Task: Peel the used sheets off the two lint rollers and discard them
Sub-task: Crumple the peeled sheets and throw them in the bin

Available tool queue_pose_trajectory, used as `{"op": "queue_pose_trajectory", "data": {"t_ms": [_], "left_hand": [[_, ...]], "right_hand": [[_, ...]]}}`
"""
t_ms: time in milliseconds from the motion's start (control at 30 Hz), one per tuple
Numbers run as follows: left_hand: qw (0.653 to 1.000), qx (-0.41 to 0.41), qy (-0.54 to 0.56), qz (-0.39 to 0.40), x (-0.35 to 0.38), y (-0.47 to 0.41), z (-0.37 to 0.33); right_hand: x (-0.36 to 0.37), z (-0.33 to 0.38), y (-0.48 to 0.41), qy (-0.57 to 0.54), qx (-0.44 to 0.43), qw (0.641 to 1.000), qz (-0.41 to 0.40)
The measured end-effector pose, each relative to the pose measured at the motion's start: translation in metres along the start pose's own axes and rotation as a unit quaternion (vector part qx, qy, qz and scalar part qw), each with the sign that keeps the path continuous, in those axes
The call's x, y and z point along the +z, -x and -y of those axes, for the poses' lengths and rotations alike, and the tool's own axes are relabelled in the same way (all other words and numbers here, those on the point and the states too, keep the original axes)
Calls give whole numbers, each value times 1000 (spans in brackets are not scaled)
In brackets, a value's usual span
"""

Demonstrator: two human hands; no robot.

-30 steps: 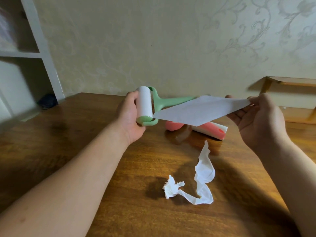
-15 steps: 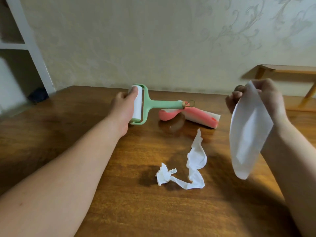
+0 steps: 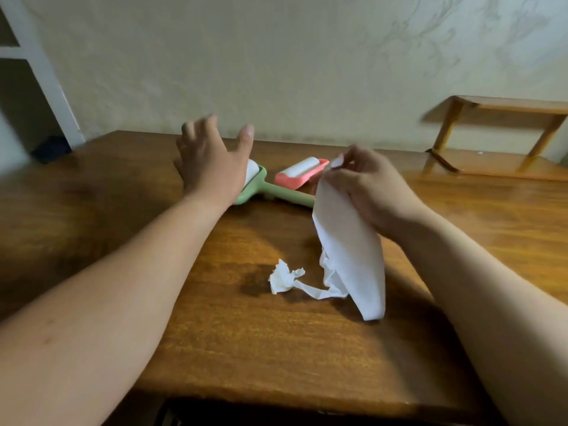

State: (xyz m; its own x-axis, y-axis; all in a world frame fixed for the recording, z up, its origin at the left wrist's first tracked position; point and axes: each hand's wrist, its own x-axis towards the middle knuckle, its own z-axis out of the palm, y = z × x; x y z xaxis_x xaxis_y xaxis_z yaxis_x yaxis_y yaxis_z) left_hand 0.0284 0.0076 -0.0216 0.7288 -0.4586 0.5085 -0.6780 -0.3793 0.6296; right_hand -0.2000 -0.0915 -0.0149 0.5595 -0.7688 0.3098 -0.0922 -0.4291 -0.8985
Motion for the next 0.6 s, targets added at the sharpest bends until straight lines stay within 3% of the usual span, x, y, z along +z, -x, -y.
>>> {"op": "queue_pose_trajectory", "data": {"t_ms": [67,100,167,233,333,400,600], "left_hand": [[990,96,99,-42,-15,11,-23],[979,136,151,4,-24,18,-37],[940,200,205,183,-37,38,-57],[898,252,157,326,-45,64,-61],[856,289,32,428,-43,103,-43],[854,291,5,432,-33,121,-33],[891,282,33,354,-11,127,-35]], "right_hand": [[6,-2,2,100,-25,995,12],[7,-1,2,135,-34,990,17],[3,3,1,192,-61,979,24],[-4,4,5,239,-81,967,34],[-14,-9,26,293,-65,953,40],[-17,-22,43,281,-37,958,41],[-21,-26,60,291,5,955,61]]}}
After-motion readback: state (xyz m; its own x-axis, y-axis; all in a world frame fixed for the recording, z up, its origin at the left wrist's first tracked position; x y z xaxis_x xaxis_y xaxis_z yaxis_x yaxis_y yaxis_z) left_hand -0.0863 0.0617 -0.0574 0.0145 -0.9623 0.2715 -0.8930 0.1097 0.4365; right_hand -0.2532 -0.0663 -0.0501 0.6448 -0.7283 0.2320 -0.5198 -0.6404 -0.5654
